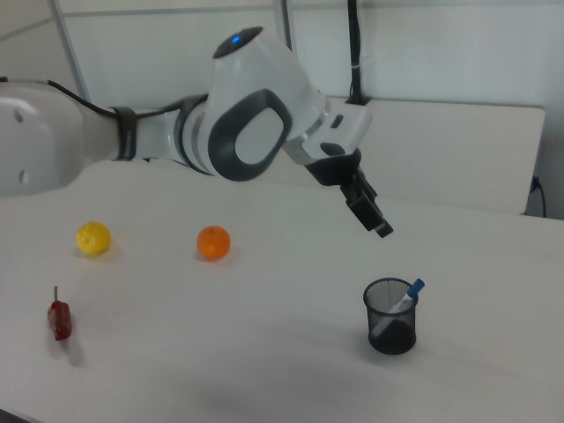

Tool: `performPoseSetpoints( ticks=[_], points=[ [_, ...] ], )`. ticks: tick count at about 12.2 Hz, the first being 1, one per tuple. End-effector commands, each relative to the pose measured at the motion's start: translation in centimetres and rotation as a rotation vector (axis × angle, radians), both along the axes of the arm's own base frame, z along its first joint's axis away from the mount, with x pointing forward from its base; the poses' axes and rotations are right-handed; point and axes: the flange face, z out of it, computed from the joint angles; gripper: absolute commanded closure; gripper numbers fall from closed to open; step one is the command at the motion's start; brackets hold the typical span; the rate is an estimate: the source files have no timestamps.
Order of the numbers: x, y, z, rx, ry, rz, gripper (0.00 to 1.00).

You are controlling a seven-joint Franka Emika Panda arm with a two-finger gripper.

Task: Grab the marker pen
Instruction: 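Lower the gripper over the marker sticking out of the cup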

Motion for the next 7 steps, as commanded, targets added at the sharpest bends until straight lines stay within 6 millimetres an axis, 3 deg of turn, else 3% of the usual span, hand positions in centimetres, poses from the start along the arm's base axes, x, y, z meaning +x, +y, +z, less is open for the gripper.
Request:
performPoseSetpoints(
  ticks=[1,4,7],
  points=[
    [0.9,-0.4,-3.3,-0.004,-0.018,-0.072,0.06],
    [0.9,-1.8,-5.3,-0.004,0.007,-0.093,0.10],
    [0.6,-3.0,-8.1,-0.020,-0.023,-0.087,0.21]
  ],
)
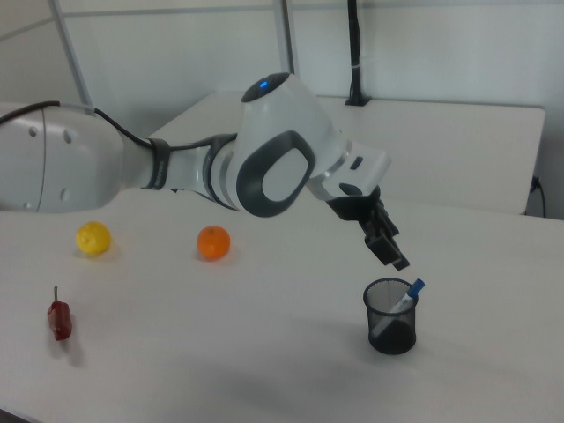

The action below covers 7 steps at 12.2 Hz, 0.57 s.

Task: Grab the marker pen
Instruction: 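Lower the gripper over the marker sticking out of the cup, then close the gripper on the blue-capped white marker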

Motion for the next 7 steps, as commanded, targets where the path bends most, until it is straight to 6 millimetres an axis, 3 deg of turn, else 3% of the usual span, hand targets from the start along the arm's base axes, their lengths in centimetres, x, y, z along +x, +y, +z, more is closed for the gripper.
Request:
performPoseSetpoints(
  ticks=[1,7],
  points=[
    [-0.8,-1.4,-2.9,-0.024,-0.035,-0.013,0.23],
    [-1.1,-2.8,-5.1,-0.032,-0.038,-0.024,0.36]
  ],
)
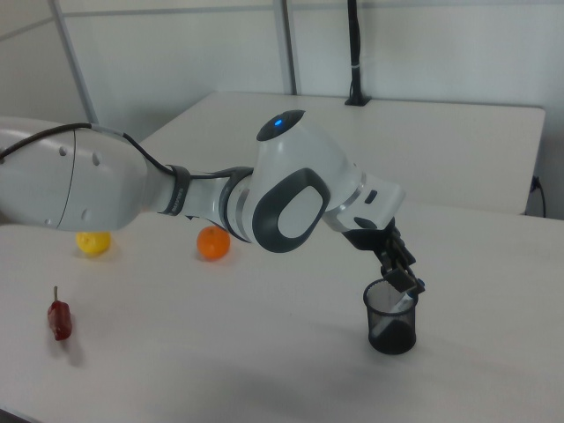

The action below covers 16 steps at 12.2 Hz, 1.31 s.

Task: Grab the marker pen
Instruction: 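Close the gripper on the blue-capped white marker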

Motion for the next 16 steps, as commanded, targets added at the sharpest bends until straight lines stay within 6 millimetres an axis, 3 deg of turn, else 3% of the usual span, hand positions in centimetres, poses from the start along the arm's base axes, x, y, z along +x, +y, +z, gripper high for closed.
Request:
performPoseSetpoints(
  ticks=[1,6,9,12,16],
  points=[
    [-0.2,-0.2,-1.4,-0.016,-0.019,-0.005,0.36],
    [0.1,-0.7,-3.2,-0.030,-0.033,0.005,0.39],
    [0.2,-0.6,-3.9,-0.034,-0.020,0.011,0.50],
    [0.3,-0.7,-3.9,-0.033,-0.022,0.010,0.74],
    [0.3,-0.8,-3.4,-0.035,-0.031,0.009,0.86]
  ],
)
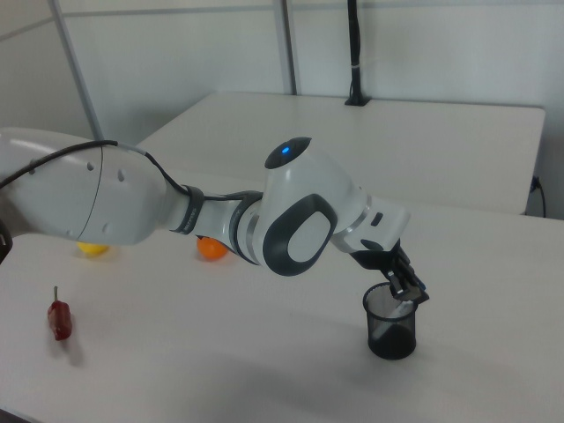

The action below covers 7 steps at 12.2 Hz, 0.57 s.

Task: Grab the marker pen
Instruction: 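Close the gripper on the blue-capped white marker, then lift the marker up out of the pen cup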

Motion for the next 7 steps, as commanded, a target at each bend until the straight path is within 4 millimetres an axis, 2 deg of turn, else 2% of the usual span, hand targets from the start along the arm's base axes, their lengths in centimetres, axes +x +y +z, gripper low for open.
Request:
performPoseSetpoints(
  ticks=[1,4,6,7],
  points=[
    [-0.1,-0.2,0.6,-0.015,-0.028,-0.005,0.87],
    [-0.4,-0.5,1.7,-0.014,-0.047,-0.016,0.88],
    [-0.6,-0.5,3.7,-0.020,-0.076,-0.014,0.88],
    [-0.9,-0.5,5.5,-0.023,-0.103,-0.015,0.88]
  ],
)
